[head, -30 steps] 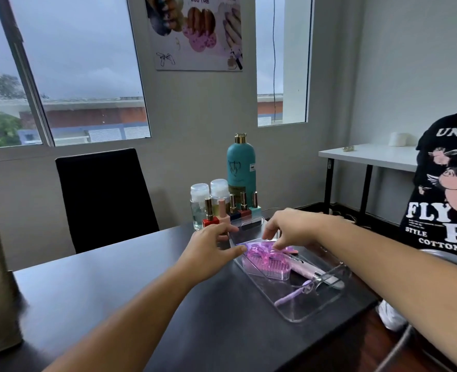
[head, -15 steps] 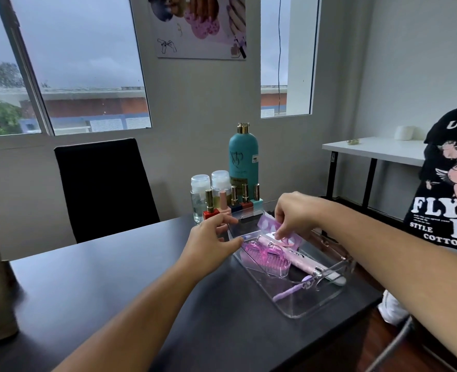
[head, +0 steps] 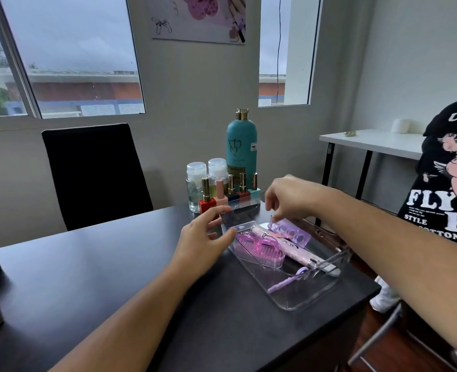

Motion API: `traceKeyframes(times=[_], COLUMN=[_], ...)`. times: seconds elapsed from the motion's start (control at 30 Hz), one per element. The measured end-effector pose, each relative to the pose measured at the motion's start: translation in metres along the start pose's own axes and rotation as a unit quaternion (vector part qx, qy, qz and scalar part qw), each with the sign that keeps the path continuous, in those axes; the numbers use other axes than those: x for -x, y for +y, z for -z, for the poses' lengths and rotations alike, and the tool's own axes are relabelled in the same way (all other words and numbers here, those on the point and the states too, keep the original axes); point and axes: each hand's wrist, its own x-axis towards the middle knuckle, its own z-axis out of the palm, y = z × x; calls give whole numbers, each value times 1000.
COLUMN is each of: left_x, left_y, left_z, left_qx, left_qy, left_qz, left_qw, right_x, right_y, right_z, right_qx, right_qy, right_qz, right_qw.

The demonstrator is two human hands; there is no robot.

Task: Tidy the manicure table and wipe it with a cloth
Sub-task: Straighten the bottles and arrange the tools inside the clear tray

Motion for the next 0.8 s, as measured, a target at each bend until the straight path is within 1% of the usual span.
traceKeyframes(times=[0.07, 0.13, 0.23, 0.37, 0.5, 0.6, 0.8], left_x=[2, 3, 3, 0, -3, -4, 8], left_y=[1, 2, 1, 0, 2, 2, -2], left_z=[-1, -2, -3, -6, -7, 4, 40], left_qx=[3, -2, -5, -8, -25, -29, -35], left_qy=[3, 7, 15, 34, 56, 64, 59], left_qz=[-2, -4, -3, 12, 29, 47, 63], left_qw=[1000, 1000, 1000, 999, 998, 996, 996], right_x=[-1, -4, -13, -19, -17, -15, -18], right_y=[-10, -20, -27, -26, -29, -42, -84], right_z=[1, -4, -12, -11, -11, -14, -23], right_qx=[-33, -29, 0, -19, -49, -51, -34], right_qy=[-29, -73, -122, -157, -162, -166, -123], right_qz=[28, 40, 31, 22, 26, 35, 62], right_qw=[999, 996, 992, 987, 985, 984, 990])
